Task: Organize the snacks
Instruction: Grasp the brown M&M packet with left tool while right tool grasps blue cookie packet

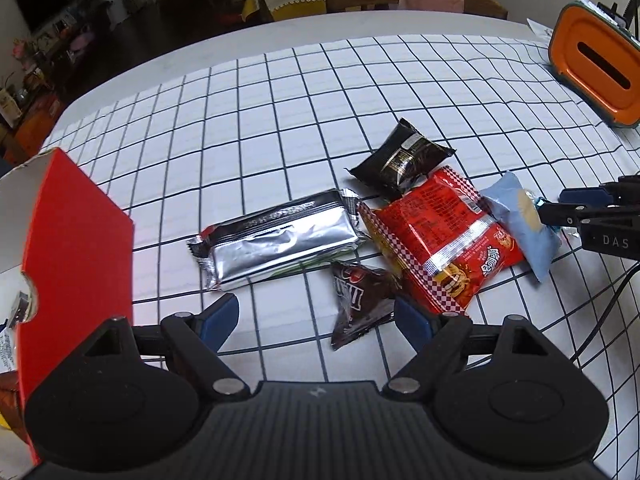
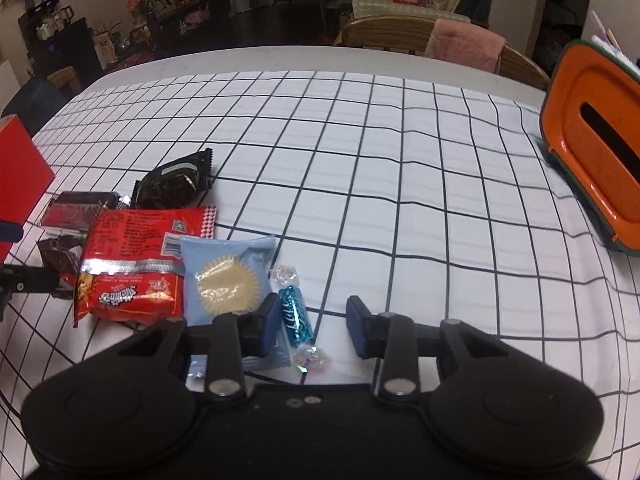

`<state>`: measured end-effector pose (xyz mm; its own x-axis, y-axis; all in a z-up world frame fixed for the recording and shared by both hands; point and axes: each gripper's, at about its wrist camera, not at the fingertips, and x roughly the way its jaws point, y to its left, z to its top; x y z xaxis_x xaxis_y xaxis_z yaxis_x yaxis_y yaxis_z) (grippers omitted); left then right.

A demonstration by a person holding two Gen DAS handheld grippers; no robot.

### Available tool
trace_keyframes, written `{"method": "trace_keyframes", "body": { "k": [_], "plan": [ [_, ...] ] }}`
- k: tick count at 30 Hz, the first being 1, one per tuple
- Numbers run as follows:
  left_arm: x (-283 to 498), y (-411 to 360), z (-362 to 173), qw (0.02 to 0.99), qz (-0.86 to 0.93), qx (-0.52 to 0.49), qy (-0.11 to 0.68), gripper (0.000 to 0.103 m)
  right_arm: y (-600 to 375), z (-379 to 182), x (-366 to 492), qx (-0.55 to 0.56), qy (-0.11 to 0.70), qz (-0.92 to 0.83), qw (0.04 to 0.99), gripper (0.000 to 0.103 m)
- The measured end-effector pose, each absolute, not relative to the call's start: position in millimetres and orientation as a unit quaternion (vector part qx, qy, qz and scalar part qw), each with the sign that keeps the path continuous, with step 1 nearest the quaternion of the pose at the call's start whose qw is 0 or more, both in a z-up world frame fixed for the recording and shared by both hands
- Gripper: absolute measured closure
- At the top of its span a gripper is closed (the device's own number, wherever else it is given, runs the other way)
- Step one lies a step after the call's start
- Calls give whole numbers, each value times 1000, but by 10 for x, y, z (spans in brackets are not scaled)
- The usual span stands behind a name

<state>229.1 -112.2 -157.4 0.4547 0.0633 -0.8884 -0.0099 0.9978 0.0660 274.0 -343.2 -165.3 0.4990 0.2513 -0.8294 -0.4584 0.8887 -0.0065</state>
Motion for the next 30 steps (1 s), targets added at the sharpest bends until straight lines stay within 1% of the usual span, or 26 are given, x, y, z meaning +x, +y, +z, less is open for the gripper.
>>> {"method": "trace_keyframes", "body": {
  "k": [2,4,6,8,9,11,12,13,14,17,20,26,30],
  "plan": [
    [2317,-1132,-1593,851,17,26,524,18,-3374,-1653,2700,-131,449,210,859,71],
    [2340,-1127,-1608,850,13,22,527,18,-3330,-1656,2678,-143,444,214,858,72],
    [2360,-1122,-1621,849,8,18,529,21,-3332,-1653,2680,-139,445,217,858,72],
    [2389,-1130,-1648,846,1,17,533,33,-3349,-1657,2695,-136,446,221,857,72],
    [2404,-1138,-1660,844,-4,16,536,35,-3351,-1661,2708,-139,447,222,856,72],
    [2427,-1157,-1676,843,-10,15,538,44,-3347,-1670,2738,-144,450,223,853,72],
    [2437,-1166,-1679,843,-12,16,538,46,-3348,-1675,2748,-143,452,225,851,72],
    [2447,-1171,-1683,843,-16,15,538,53,-3353,-1682,2755,-143,454,225,850,72],
    [2456,-1177,-1686,842,-20,14,538,62,-3361,-1684,2751,-142,453,226,851,72],
    [2472,-1175,-1691,842,-26,10,539,73,-3388,-1683,2715,-137,451,229,852,72],
    [2449,-1148,-1679,844,-35,2,535,77,-3391,-1683,2667,-140,449,230,852,72],
    [2334,-1113,-1632,845,-30,-11,533,77,-3398,-1654,2578,-140,450,230,852,74],
    [2243,-1061,-1583,846,-25,-22,532,77,-3410,-1488,2480,-112,436,241,859,73]
  ]
}}
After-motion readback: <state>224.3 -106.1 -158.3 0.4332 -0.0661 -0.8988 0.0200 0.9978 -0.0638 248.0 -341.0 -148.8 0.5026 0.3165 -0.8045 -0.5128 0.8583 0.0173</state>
